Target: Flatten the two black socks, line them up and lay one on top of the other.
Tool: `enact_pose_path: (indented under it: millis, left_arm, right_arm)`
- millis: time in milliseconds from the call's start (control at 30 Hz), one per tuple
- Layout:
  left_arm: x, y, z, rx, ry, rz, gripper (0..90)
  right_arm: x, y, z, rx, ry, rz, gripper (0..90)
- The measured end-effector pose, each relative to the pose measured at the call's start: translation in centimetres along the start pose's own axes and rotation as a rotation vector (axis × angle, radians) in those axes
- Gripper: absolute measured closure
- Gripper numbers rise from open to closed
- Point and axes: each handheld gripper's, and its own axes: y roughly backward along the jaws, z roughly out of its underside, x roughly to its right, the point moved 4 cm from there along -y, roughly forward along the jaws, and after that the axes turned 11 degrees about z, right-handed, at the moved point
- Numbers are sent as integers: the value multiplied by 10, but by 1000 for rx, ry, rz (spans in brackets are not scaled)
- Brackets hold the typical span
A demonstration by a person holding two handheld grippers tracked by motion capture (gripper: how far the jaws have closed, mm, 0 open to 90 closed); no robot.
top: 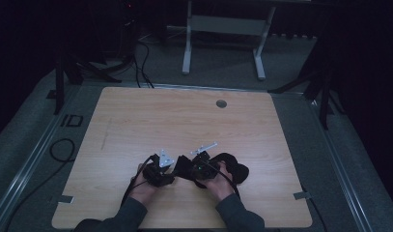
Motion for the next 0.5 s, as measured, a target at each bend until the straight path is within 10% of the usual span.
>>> enact_pose_path:
  millis: [500]
  left_arm:
    - [-12, 21, -4, 72, 81, 8, 639]
  right_arm:
    - [-1, 4, -2, 8, 18, -11, 813]
